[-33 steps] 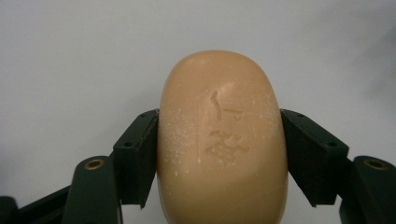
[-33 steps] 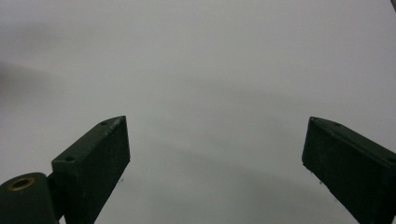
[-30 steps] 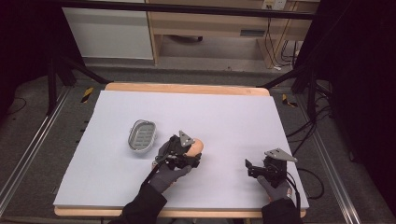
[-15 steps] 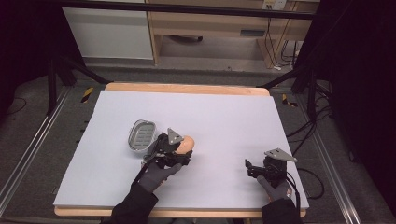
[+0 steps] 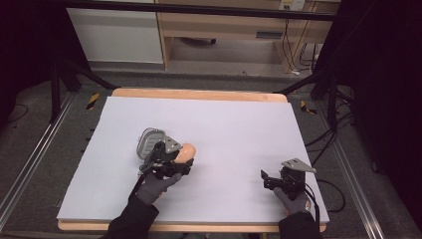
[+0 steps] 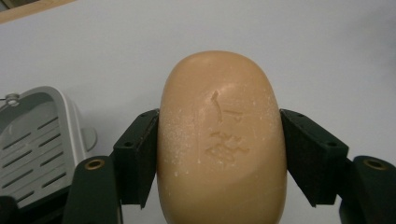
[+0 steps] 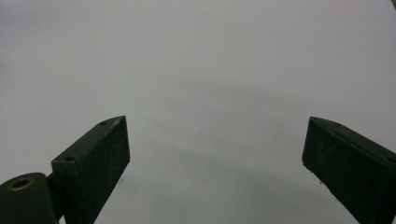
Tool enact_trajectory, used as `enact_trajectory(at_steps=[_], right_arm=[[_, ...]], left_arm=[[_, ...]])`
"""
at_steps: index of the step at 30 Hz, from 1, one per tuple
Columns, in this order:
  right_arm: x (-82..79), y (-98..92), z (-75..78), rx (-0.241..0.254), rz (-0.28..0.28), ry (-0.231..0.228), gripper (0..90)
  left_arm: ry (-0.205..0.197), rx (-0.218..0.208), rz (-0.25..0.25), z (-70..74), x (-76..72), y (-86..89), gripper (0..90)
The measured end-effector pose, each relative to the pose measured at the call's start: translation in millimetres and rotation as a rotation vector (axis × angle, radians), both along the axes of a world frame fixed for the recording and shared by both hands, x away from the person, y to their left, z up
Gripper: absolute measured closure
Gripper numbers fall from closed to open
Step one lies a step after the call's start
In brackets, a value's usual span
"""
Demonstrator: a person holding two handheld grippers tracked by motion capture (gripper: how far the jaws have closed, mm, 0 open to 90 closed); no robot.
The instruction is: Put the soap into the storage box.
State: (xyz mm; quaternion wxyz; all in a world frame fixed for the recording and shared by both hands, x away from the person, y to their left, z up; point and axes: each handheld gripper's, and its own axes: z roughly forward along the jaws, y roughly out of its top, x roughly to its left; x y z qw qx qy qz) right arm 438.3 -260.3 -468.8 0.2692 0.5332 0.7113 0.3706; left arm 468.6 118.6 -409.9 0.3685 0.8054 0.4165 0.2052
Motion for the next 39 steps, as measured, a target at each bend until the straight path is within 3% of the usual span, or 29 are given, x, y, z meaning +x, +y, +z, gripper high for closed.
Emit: enact_trajectory(at_steps=[10,15,31,39], right_arm=[[0.9,0.3,-0.6,-0.006,0.008,-0.002,7.8],[1.1,0.9,-0.5,-0.004,0.007,0.001,7.8],[1.8,1.8,-0.7,-0.014,0.017,-0.001,7.8],[2.2,3.0,-1.2,-0.013,0.019,0.002,7.7]], left_arm=[[-0.011,-0.023,0.058,4.2,4.1,24.8,32.1],[-0.011,-0.013,0.079,6.0,6.6,37.0,32.1],[-0.024,-0.064,0.179,12.1,21.8,70.3,32.1],[-0.014,-0.058,0.203,6.7,31.4,75.9,32.1]])
